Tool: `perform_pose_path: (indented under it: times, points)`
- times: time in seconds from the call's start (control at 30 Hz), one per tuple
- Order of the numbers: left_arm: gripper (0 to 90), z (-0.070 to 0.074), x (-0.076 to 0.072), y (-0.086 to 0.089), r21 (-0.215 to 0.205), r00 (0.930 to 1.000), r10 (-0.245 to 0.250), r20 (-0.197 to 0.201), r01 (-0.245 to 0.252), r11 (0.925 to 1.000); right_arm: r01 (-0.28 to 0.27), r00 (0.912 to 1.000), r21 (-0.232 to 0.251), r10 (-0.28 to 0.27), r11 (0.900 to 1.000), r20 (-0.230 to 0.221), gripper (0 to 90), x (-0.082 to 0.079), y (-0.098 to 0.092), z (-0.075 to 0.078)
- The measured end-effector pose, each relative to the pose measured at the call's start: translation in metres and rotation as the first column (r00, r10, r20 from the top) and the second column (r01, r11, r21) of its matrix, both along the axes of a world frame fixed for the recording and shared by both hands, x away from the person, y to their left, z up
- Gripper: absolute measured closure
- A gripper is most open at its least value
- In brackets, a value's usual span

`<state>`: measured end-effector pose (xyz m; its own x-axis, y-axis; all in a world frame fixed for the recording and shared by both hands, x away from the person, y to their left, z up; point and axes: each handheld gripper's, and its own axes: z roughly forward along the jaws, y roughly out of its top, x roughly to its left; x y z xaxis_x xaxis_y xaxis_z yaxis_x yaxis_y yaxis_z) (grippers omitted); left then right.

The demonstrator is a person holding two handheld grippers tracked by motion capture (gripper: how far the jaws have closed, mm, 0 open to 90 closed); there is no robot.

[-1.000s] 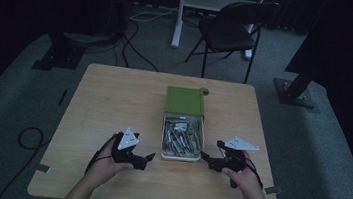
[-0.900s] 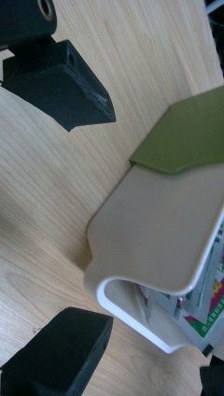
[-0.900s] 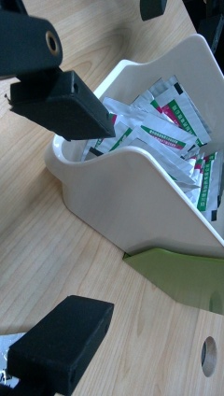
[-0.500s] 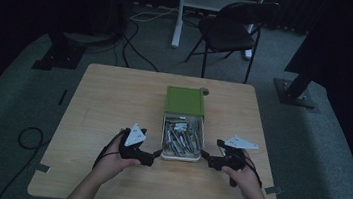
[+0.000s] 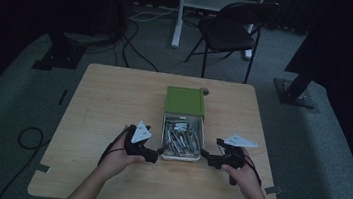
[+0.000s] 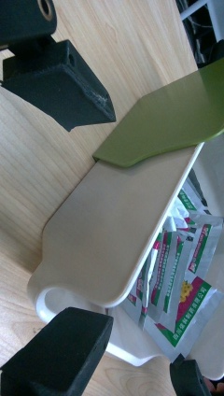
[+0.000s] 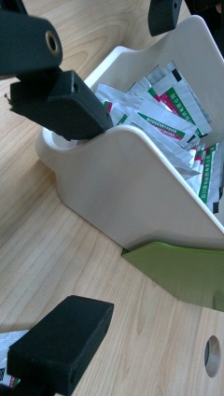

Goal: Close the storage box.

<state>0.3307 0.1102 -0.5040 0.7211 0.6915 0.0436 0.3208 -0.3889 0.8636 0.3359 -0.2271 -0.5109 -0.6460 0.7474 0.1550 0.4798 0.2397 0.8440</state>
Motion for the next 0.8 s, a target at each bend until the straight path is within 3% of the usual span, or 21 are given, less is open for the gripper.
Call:
perform_pose_path:
  times: [0.2, 0.8]
  points:
    - [5.4, -0.006, 0.005, 0.003, -0.013, 0.9996, 0.014, -0.023, -0.014, 0.9998, -0.001, 1.0, 0.006, 0.001, 1.0, -0.008, 12.9, 0.001, 0.0, 0.0]
    - [5.3, -0.003, 0.011, 0.004, -0.004, 0.9989, 0.033, -0.032, -0.033, 0.9994, -0.001, 1.0, -0.002, 0.001, 1.0, -0.001, 12.9, 0.005, 0.003, 0.0]
